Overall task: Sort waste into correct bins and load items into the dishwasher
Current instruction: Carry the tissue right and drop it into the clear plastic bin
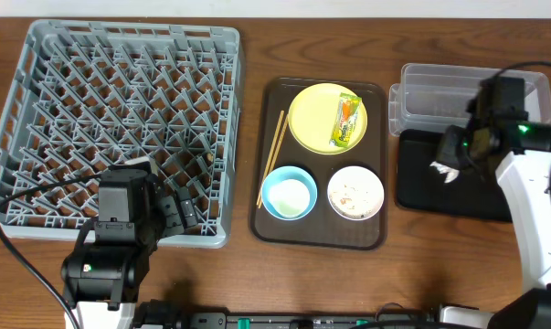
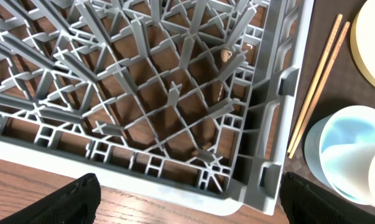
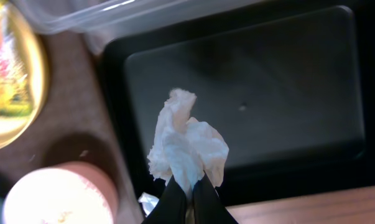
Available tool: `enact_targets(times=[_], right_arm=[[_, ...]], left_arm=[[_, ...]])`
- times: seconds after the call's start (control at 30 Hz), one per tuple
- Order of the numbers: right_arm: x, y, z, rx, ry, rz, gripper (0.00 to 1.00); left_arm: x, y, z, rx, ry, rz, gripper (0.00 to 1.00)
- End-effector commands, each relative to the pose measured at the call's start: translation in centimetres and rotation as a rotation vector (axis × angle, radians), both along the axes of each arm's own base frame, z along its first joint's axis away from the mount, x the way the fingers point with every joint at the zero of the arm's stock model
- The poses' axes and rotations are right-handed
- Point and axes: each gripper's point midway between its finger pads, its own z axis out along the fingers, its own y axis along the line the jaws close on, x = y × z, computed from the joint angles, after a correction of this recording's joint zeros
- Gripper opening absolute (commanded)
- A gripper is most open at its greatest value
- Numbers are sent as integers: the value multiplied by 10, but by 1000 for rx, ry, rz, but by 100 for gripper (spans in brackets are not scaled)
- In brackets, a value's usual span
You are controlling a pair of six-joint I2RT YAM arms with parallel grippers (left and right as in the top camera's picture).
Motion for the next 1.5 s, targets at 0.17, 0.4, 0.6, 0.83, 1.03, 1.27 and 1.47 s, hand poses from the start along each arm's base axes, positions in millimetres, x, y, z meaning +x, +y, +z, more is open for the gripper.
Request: enact_targets(times=[0.17,0.4,0.6,0.83,1.03,1.27,1.47], right_arm=[[-4,-22,-27,12,-16,-79,1],[0,-18,-26,30,-32,-70,1],[0,-19,-26,29,-33,-71,1],[2,-19,-25,28,-44,-71,1],[25,-11,-10,75,-149,-42,1],[90,-26,56,6,-490,-31,1],[114,-67,88,-190,-648,-156,1]], left_arm=[[3,-1,10,6,-25,-18,94],[3,-1,10,5,-25,-17,94],[2,-1,9,6,-21,-18,94],[2,-1,9,6,-22,-18,94],[2,-1,9,6,-22,-18,94],[2,-1,9,6,-22,-17,94],[2,-1,9,6,-21,-17,94]])
